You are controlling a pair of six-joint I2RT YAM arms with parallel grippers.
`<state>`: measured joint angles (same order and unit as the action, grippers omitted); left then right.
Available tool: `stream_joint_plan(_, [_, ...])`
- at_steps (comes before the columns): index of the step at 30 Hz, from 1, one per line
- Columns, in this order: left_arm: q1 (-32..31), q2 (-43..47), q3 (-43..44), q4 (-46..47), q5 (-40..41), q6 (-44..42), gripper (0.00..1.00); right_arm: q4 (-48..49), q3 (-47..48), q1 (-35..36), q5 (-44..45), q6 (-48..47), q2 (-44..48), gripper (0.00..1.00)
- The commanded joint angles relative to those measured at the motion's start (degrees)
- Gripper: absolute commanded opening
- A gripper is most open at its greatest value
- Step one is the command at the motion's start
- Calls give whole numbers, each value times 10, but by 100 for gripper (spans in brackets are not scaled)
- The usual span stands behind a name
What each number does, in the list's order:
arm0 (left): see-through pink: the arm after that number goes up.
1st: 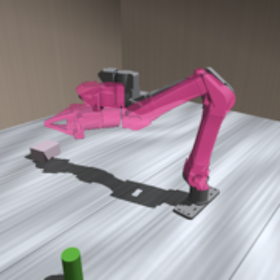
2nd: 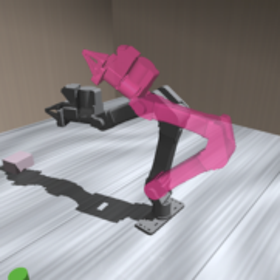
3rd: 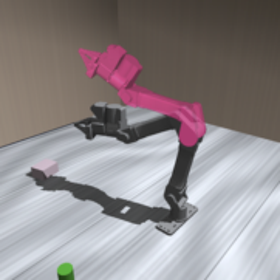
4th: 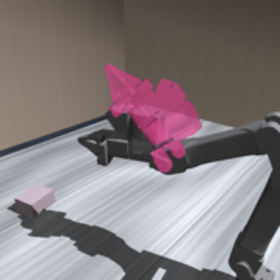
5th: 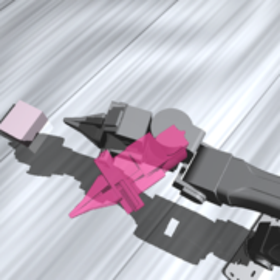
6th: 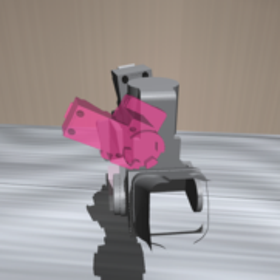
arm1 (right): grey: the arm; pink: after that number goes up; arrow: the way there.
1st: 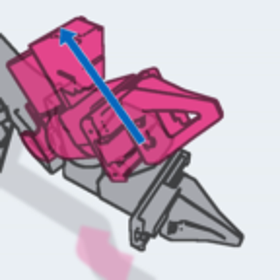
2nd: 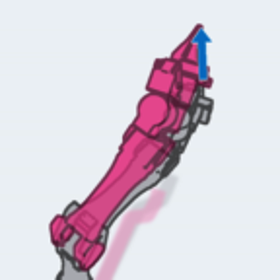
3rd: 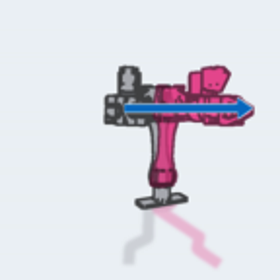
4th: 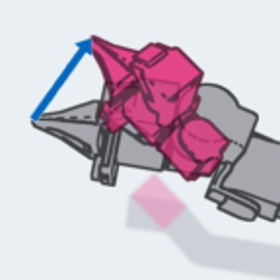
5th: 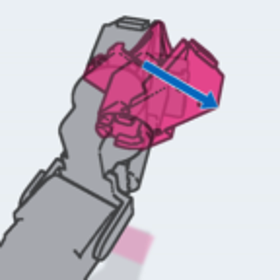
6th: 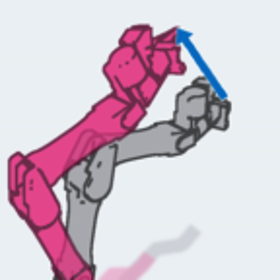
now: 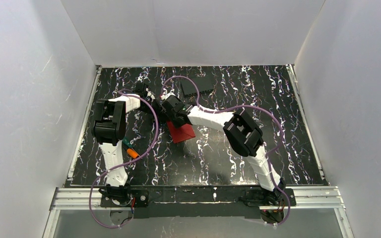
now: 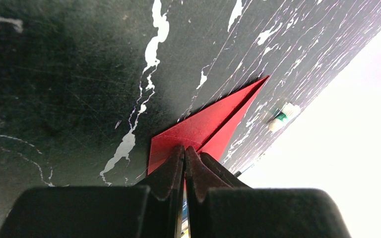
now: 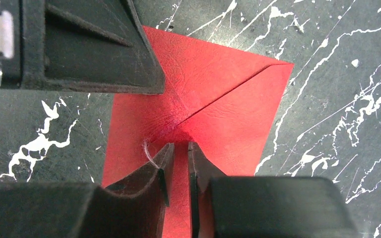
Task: Place the letter into the envelope and seal it
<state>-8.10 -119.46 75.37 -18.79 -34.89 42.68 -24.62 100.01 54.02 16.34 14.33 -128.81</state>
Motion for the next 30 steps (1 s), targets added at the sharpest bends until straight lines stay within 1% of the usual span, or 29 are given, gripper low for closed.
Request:
stream_joint_plan(1, [-12,-37,-30,-71,90,-19,0,-32,-31,-3,-27,-10,-88,25])
stream_joint_plan(4, [-12,-41,-22,-85,99,-24,0,-53,-19,-3,-35,-8,-116,22])
stream_joint_plan(6, [-11,-45,-21,-91,102,-28,0,-58,-26,-3,-41,-6,-119,21])
stream_joint_plan(10, [-10,-47,-24,-92,101,-25,0,-74,-40,-2,-49,-5,-110,20])
stream_joint_plan(12, [-10,-48,-24,-89,100,-21,0,-74,-53,-2,-65,-4,-100,18])
stream_joint_plan(15, [-9,-51,-22,-87,100,-15,0,-69,-67,14,-97,-36,-81,17])
stream_joint_plan(17, [-8,-52,-22,-86,100,-10,0,-76,-67,31,-110,-67,-76,17])
stream_joint_plan(19, [-4,-52,-26,-88,103,-5,0,-88,-68,40,-118,-79,-79,18])
stream_joint_plan(23, [11,-50,-68,-50,82,17,0,-74,-102,43,-128,-68,-60,18])
stream_joint_plan(26, [17,-51,-72,-45,78,18,0,-67,-118,43,-134,-63,-48,19])
stream_joint_plan(30, [17,-47,-71,-46,81,19,0,-63,-119,43,-142,-63,-38,25])
